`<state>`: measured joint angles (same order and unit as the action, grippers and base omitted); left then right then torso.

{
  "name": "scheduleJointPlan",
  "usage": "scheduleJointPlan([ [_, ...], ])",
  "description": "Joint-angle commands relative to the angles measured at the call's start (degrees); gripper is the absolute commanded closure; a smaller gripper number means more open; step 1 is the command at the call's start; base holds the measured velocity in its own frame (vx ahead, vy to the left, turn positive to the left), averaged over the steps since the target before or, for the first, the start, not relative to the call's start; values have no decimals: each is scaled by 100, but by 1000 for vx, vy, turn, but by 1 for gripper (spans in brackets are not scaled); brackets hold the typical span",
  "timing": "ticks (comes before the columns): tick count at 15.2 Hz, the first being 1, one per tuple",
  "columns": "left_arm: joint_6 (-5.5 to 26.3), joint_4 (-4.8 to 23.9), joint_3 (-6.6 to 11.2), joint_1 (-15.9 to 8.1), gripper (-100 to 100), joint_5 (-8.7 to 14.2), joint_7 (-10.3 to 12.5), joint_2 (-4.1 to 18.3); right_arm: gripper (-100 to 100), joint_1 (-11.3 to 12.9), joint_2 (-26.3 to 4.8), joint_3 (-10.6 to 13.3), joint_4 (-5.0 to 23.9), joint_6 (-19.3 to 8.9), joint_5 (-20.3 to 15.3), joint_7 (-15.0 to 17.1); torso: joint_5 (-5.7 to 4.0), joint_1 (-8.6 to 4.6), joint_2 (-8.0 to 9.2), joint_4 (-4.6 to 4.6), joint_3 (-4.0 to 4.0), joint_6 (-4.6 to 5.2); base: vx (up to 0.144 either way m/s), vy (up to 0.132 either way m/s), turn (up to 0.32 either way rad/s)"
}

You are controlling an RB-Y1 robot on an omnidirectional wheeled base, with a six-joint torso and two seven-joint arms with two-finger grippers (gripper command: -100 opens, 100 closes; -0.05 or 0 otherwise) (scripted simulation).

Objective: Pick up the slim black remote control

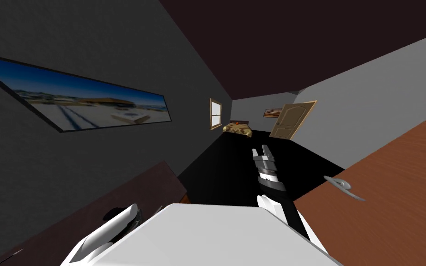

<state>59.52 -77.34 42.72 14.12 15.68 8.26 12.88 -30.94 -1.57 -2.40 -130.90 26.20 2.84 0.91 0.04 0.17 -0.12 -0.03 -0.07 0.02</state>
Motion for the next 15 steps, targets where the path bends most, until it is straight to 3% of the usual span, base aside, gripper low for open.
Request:
scheduleJointPlan([
  [1, 247, 55, 90, -10, -100, 38, 6, -17, 0, 0, 0, 0, 0, 0, 0, 0, 0, 0, 0, 0, 0, 0, -11, 34, -237],
  [6, 783, 346, 342, -86, -100, 118, 32, -73, 0, -1, 0, -1, 0, 0, 0, 0, 0, 1, -1, 0, 0, -4, -10, 31, -198],
  [12, 1182, 568, 532, -145, -100, 178, 52, -118, 0, -1, 0, -1, 0, 0, 0, 0, 0, 2, -4, -1, -3, -3, -5, 34, -155],
  [13, 1086, 509, 487, -136, -100, 162, 52, -100, 0, -1, 0, -1, 0, 0, 0, 0, 1, 4, -4, -1, -3, -3, -3, 28, -79],
  [15, 900, 706, 412, -177, -100, 142, 62, -133, 0, -2, 0, -1, 0, 0, 0, 0, 0, -1, -6, -2, -4, -8, 2, 24, 35],
])
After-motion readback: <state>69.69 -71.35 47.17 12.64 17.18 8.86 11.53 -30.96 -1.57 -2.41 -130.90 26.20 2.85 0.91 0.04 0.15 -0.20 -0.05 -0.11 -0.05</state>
